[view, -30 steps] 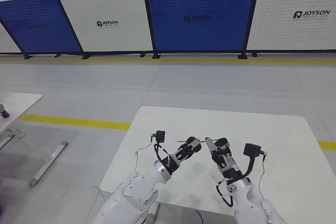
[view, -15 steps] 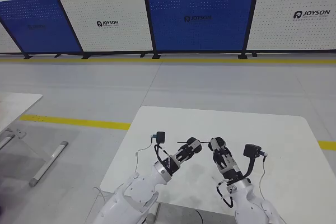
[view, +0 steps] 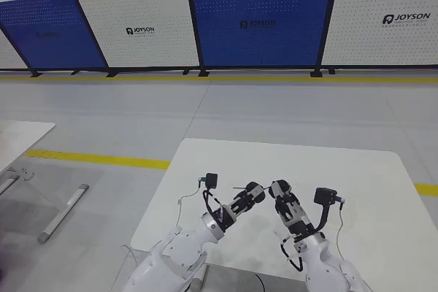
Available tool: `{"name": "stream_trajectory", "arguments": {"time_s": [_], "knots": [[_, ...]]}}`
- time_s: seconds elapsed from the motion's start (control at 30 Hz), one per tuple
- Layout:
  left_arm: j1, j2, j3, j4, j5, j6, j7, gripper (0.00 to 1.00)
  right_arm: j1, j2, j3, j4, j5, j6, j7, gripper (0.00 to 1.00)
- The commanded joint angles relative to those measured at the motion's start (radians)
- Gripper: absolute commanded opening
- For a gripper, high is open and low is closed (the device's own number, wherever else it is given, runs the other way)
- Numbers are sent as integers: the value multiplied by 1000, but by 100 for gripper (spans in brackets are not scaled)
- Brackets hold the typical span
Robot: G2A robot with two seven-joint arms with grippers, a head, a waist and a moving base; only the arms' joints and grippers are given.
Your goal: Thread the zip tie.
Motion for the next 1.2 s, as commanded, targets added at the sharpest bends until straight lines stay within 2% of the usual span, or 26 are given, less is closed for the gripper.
{"name": "stream_trajectory", "arguments": {"time_s": [0.0,0.03,0.07,0.23,0.33,0.47,0.6,0.77,0.83,0.97,1.03,1.17], "knots": [[2,0,0,-2,5,3,4,6,0,0,0,0,-1,0,0,0],[2,0,0,-2,6,4,4,27,0,0,0,-1,-3,0,0,0],[2,0,0,-3,6,5,5,36,0,0,0,-1,-4,1,0,0],[2,1,-2,-4,5,7,6,47,1,0,0,1,-11,15,-1,0],[0,1,-7,-3,-2,9,10,48,6,-1,-2,7,-16,29,-7,0],[2,2,-14,-4,-8,6,9,44,9,-1,-1,14,-20,36,-15,0],[5,3,-17,-5,-8,6,10,34,10,-1,0,17,-22,38,-19,0],[6,3,-18,-4,-11,4,13,30,10,-1,0,18,-26,39,-24,0],[6,3,-20,-4,-13,3,13,25,10,-1,1,20,-27,39,-25,0],[7,4,-20,-5,-11,2,12,23,8,-1,3,23,-28,37,-27,0],[8,4,-20,-5,-12,1,12,18,7,-1,4,23,-27,36,-29,0],[8,4,-18,-3,-11,0,14,1,4,-1,7,23,-25,34,-33,0]]}}
